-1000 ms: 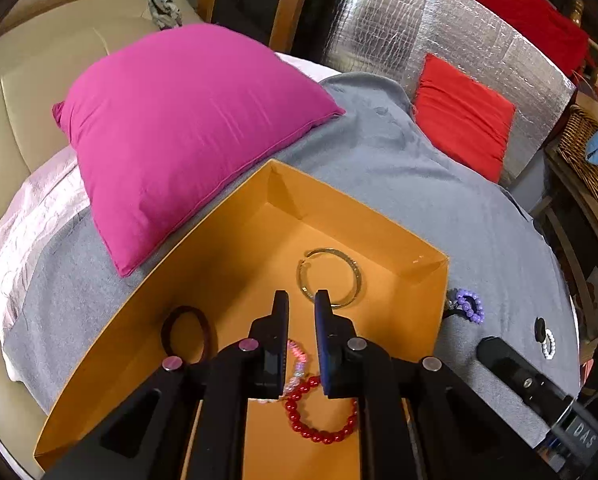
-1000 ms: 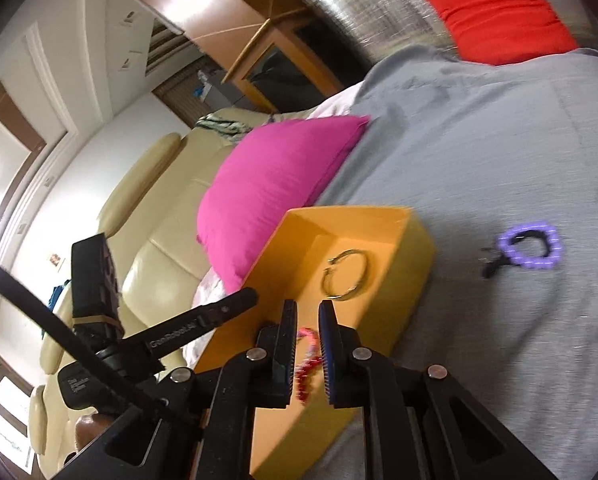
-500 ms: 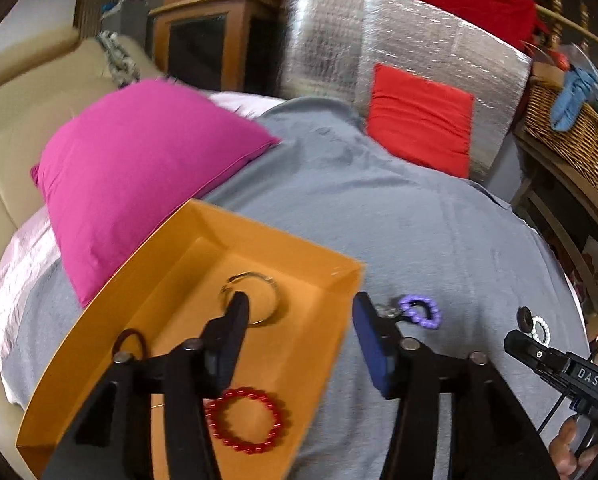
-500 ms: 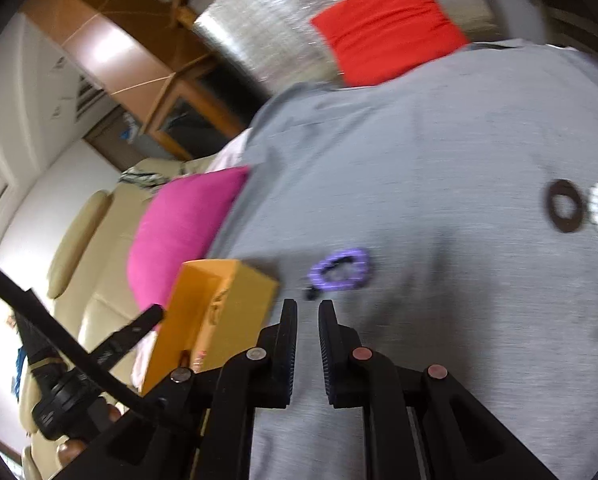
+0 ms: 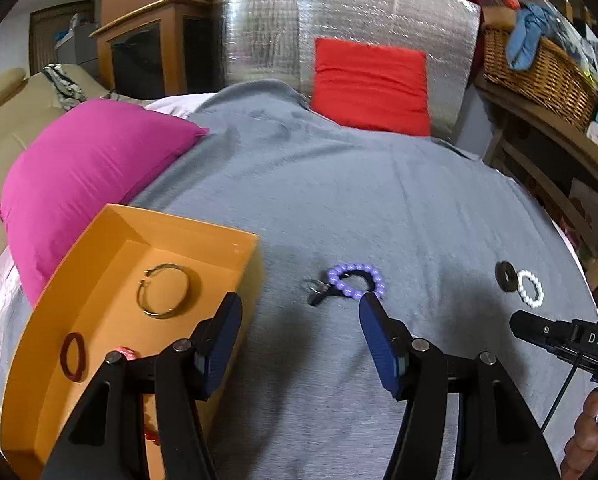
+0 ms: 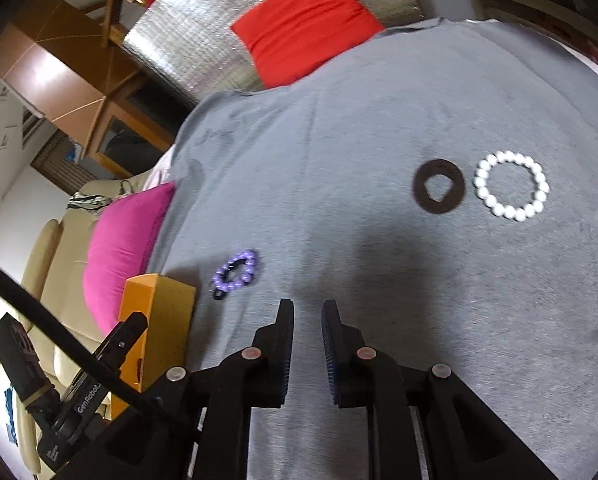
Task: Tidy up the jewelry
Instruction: 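Move both tools back over the remaining items on the cloth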
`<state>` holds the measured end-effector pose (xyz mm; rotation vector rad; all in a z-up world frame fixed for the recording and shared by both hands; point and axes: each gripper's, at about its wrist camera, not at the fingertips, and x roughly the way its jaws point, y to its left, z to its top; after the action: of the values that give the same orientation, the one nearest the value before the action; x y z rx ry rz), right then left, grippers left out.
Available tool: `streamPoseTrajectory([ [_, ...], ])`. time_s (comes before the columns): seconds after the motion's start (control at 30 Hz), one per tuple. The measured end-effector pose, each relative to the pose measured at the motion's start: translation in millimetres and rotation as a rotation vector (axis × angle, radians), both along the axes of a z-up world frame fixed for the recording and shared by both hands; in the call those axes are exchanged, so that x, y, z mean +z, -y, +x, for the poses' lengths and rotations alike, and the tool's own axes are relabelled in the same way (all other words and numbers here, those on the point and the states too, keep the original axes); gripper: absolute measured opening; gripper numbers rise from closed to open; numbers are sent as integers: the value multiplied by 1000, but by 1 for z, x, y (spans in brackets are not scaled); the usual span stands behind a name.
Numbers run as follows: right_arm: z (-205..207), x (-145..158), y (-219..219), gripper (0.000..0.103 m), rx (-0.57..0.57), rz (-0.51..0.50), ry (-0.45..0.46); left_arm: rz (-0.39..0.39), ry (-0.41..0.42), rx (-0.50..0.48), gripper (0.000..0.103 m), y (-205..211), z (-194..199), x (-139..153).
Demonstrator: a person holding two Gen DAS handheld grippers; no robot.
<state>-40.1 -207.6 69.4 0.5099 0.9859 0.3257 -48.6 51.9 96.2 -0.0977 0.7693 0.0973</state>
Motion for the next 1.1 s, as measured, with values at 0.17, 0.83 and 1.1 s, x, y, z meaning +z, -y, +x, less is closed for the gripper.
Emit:
streamPoseTrajectory([
  [0.17,2,-2,22,17,-33,11,-18,6,-16,-18,62,8,4,-5],
  [0.83,7,-12,75,17,-122,-33,-81,69,-99,-148,62,61,12,-34],
  [1.1,5,-15,53,26,-75,-108,-62,69,-109,-161,62,67,14,-36],
])
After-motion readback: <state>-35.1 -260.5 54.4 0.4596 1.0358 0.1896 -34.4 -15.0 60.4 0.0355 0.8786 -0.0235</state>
